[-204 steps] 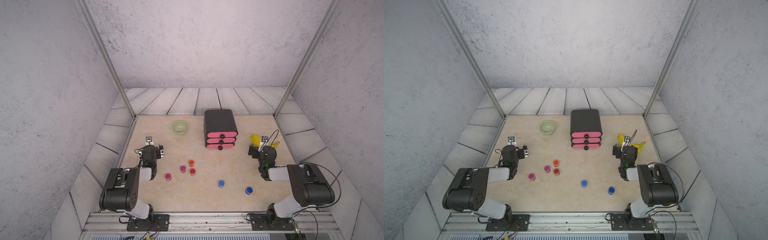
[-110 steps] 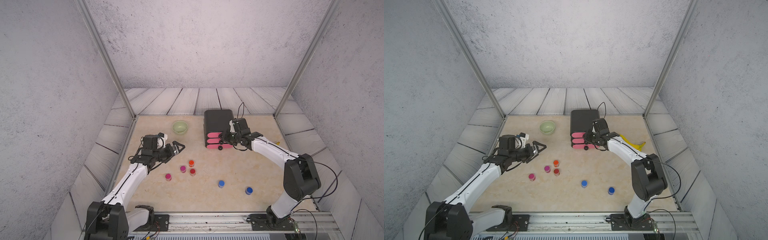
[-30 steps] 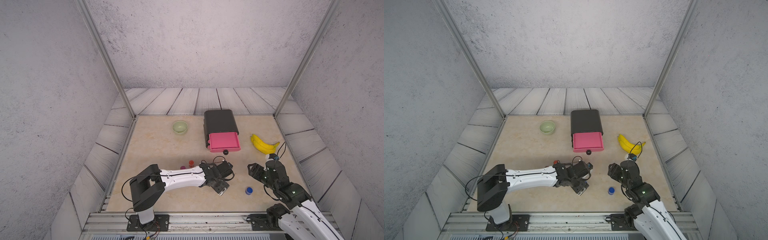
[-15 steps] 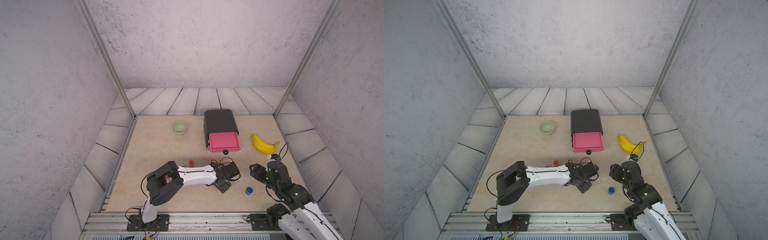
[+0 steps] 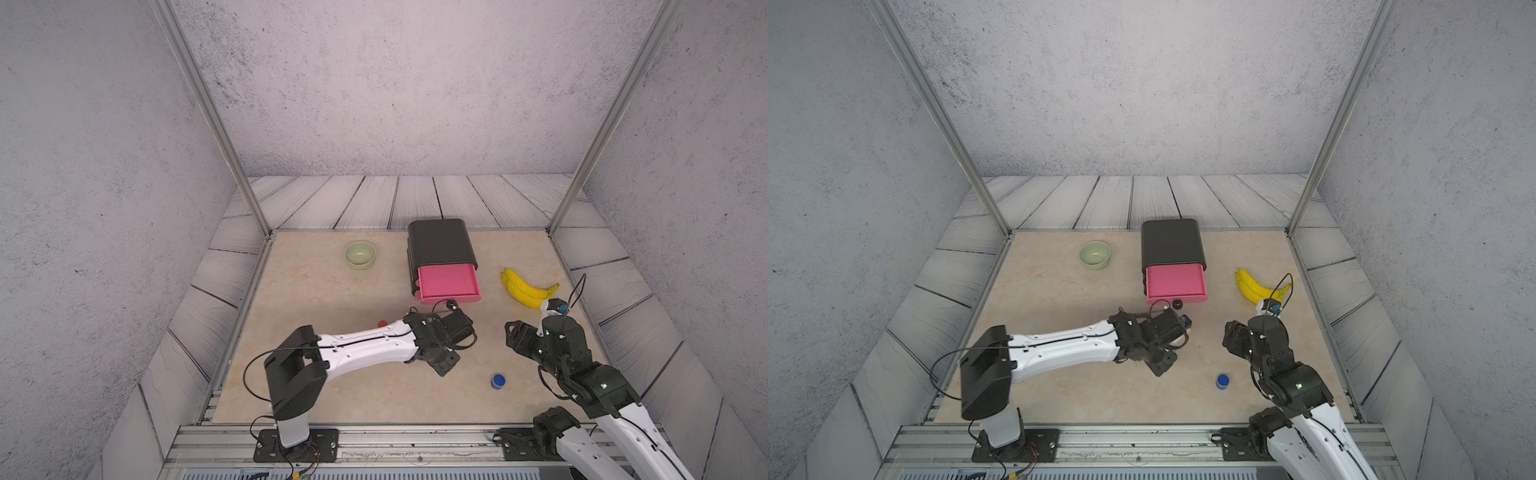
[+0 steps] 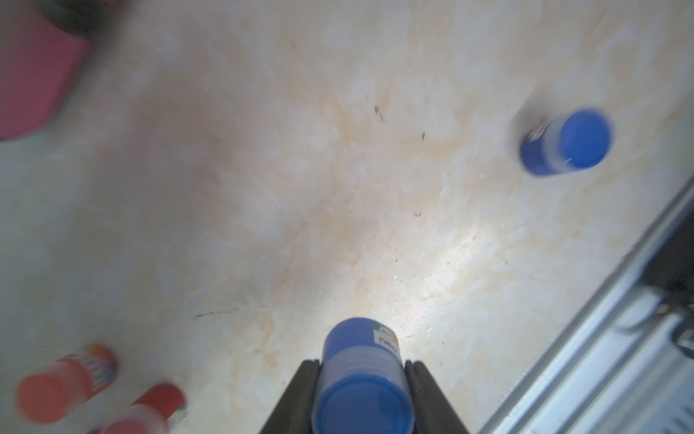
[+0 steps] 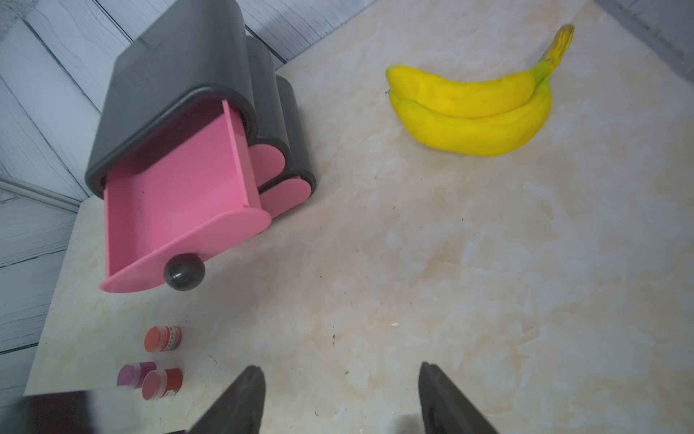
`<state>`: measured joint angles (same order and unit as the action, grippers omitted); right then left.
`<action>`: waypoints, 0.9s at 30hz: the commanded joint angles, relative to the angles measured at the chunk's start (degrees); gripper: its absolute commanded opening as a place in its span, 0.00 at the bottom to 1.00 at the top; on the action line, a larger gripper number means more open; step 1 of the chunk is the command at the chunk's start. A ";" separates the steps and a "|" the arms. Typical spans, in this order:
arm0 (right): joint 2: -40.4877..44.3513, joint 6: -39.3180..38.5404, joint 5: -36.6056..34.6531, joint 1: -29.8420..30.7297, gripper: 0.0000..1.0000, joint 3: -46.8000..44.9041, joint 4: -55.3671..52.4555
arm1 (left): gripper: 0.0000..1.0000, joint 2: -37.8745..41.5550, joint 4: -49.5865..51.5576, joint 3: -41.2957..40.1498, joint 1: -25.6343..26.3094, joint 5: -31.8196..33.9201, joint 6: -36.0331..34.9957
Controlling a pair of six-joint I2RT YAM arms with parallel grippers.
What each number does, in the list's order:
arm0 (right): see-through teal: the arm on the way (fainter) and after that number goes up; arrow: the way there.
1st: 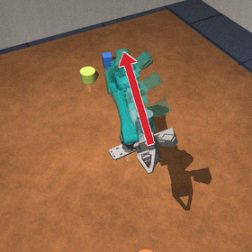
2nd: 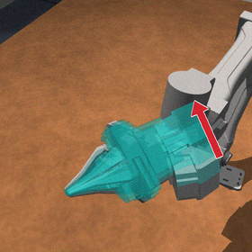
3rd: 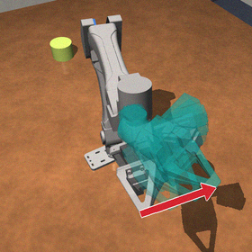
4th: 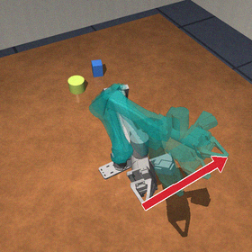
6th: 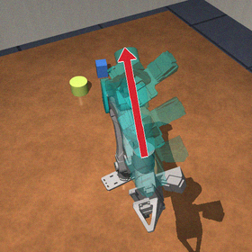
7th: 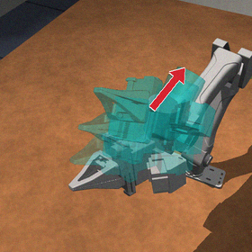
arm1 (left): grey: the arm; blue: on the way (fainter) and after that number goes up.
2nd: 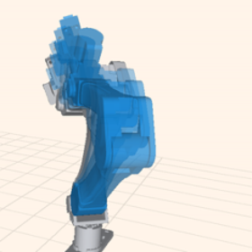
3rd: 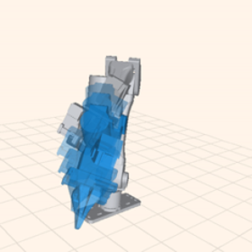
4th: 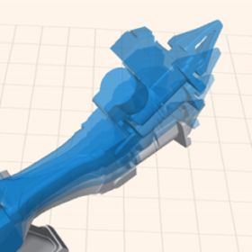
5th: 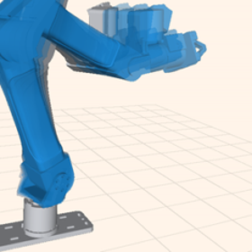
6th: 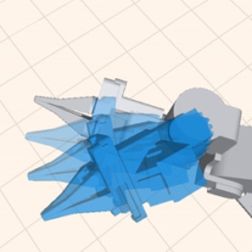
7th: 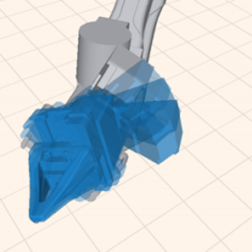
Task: Put the paint cans in the drawer according to color
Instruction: Pick up the paint can at the center of the board, then place the paint can in the drawer.
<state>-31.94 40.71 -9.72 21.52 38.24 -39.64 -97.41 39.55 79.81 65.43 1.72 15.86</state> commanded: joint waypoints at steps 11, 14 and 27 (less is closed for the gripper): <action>1.10 -3.91 -1.78 -0.26 0.69 1.58 -1.17 | 0.32 -11.63 5.01 33.48 -14.62 -0.35 -1.53; 0.61 -5.42 -2.06 -0.27 0.69 2.91 -2.15 | 0.32 -18.44 6.35 41.18 -14.62 -0.53 -1.53; 0.39 -7.73 0.09 -0.41 0.69 4.11 -5.33 | 0.40 -35.40 6.50 54.44 -14.48 3.04 1.40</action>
<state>-31.97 34.22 -10.20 21.41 40.84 -43.09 -131.94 45.71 132.46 50.81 3.20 16.16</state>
